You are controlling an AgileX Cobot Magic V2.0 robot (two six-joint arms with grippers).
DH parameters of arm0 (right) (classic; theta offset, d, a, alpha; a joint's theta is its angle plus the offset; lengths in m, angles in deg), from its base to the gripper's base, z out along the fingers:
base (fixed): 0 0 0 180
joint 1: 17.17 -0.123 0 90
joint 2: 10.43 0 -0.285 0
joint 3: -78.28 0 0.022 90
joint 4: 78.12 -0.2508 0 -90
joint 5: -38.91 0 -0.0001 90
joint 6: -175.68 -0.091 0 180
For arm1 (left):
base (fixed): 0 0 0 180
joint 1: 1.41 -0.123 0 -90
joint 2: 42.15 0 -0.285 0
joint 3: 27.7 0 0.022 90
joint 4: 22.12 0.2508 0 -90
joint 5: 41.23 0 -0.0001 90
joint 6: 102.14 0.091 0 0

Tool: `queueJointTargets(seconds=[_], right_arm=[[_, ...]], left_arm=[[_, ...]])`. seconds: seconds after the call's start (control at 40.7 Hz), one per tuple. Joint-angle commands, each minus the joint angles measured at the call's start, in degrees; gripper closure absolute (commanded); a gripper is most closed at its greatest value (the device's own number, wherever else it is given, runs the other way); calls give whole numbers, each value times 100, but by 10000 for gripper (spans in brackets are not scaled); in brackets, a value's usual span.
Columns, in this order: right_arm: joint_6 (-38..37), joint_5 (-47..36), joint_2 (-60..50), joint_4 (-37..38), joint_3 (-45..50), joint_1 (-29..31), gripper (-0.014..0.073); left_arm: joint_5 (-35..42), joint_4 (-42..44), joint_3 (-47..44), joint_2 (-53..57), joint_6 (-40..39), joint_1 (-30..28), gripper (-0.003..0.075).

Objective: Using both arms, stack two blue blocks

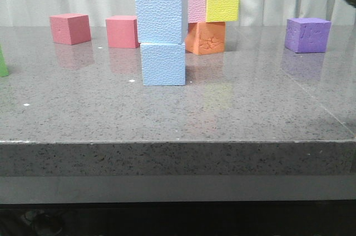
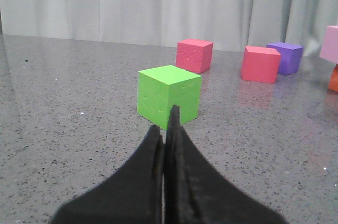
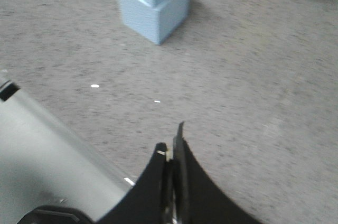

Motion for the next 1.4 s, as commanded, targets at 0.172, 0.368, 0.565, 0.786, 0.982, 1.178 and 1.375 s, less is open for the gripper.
queueJointTargets(seconds=[0.172, 0.368, 0.565, 0.786, 0.982, 1.178, 1.375], right_arm=[[48, -1841, -2175, -75, 1546, 1710, 662], [48, -3131, -3742, -74, 3031, 2652, 662], [48, -3251, -4731, -86, 3887, 2727, 662], [48, -3271, -5156, -86, 4331, 2699, 662], [48, -3454, -5161, -90, 4608, 2636, 662], [48, -3522, -5155, -90, 4602, 2540, 662], [48, -3541, -5154, -90, 4602, 2540, 662]], left_arm=[[490, 12, -215, 126, 5, -12, 738], [490, 12, -215, 126, 5, -12, 738], [490, 12, -215, 126, 5, -12, 738], [490, 12, -215, 126, 5, -12, 738], [490, 12, -215, 126, 5, -12, 738], [490, 12, -215, 126, 5, -12, 738], [490, 12, -215, 126, 5, -12, 738]])
